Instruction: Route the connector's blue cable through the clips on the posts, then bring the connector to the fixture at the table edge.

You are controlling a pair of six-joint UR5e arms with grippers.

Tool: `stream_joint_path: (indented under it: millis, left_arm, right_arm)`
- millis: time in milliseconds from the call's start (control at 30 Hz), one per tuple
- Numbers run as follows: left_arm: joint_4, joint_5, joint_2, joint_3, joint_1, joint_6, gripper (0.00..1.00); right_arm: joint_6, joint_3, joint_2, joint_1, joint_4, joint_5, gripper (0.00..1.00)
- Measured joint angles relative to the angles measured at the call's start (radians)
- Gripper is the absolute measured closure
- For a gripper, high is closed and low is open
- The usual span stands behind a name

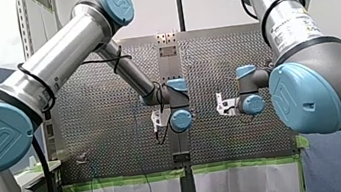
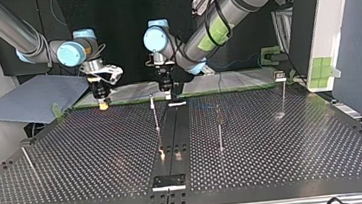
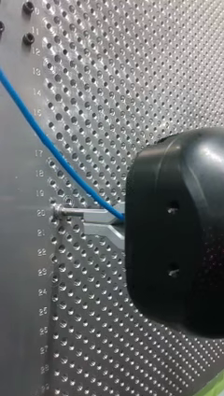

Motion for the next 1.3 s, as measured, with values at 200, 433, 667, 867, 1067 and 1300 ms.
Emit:
stream_joint_path:
  millis: [200, 433, 667, 867, 1067, 1300]
  left_arm:
    - [-0.006, 0.005, -0.002, 0.005, 0.005, 0.006, 1.0]
    - [-0.021, -0.005, -0.034, 0.032, 0.009, 0.019, 1.0]
    - [-0.042, -0.008, -0.043, 0.066, 0.021, 0.02, 1.0]
    - [-0.061, -0.007, -0.043, 0.09, 0.033, 0.022, 1.0]
    - [-0.068, -0.007, -0.043, 0.102, 0.041, 0.025, 1.0]
    - [-0.079, -0.003, -0.043, 0.112, 0.055, 0.032, 1.0]
  right_arm:
    - [-0.003, -0.006, 0.0, 0.0, 0.005, -0.006, 1.0]
    - [-0.004, -0.01, 0.001, 0.0, 0.006, -0.009, 1.0]
    - [-0.005, -0.02, 0.002, -0.002, 0.012, -0.008, 1.0]
    - [-0.005, -0.032, 0.003, -0.006, 0.022, -0.006, 1.0]
    - [-0.005, -0.042, 0.003, -0.012, 0.03, -0.005, 1.0]
    - [-0.005, -0.053, 0.004, -0.017, 0.041, -0.004, 1.0]
